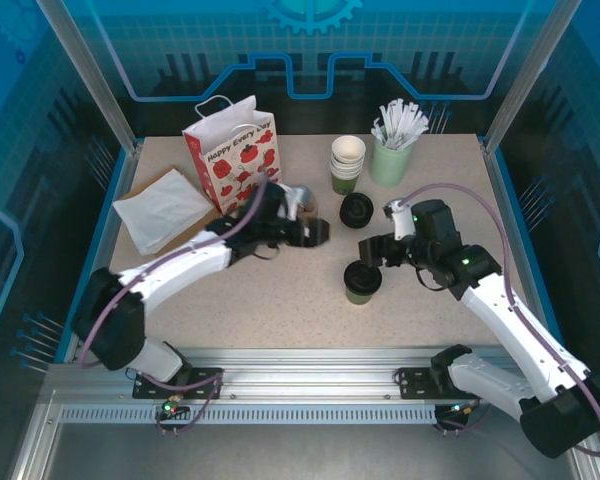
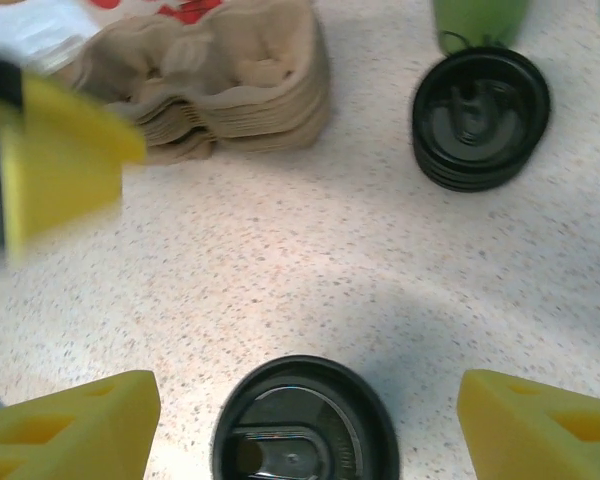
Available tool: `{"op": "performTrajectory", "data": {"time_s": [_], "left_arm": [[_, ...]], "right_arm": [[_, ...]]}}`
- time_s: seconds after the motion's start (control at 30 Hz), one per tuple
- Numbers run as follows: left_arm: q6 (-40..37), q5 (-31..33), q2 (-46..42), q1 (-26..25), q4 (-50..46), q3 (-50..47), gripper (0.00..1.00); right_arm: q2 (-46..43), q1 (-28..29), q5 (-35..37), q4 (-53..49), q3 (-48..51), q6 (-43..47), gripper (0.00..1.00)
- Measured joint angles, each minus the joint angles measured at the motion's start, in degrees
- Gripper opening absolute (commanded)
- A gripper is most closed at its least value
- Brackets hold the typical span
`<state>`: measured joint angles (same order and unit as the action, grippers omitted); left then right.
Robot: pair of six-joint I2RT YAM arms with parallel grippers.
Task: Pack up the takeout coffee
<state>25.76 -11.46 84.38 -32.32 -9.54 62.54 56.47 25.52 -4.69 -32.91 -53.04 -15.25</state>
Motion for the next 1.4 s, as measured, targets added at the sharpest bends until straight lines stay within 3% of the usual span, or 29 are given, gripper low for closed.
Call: {"op": "performTrajectory", "data": {"time_s": [0.13,0.5,0.77,1.4], "left_arm": [[-4.6,9.4,1.6,5.1,-5.9,4.7,0.76],[-8.3,24.9,17.2,5.3,-17.2,16.6,0.69],[-7.6,27.5,22.2,5.3,-19.0,20.6,0.63],[-6.2,28.4,24.6,5.4,-20.2,22.6,0.51]], "right_arm": [[2.4,3.8,2.2,1.8,-1.9,0.7,0.79],[6.6,5.4,4.4,3.7,-2.4,0.8,0.79],[6.8,5.6,4.7,4.0,-2.4,0.8,0.80],[6.9,5.6,4.7,4.5,-1.2,0.8,0.80]]}}
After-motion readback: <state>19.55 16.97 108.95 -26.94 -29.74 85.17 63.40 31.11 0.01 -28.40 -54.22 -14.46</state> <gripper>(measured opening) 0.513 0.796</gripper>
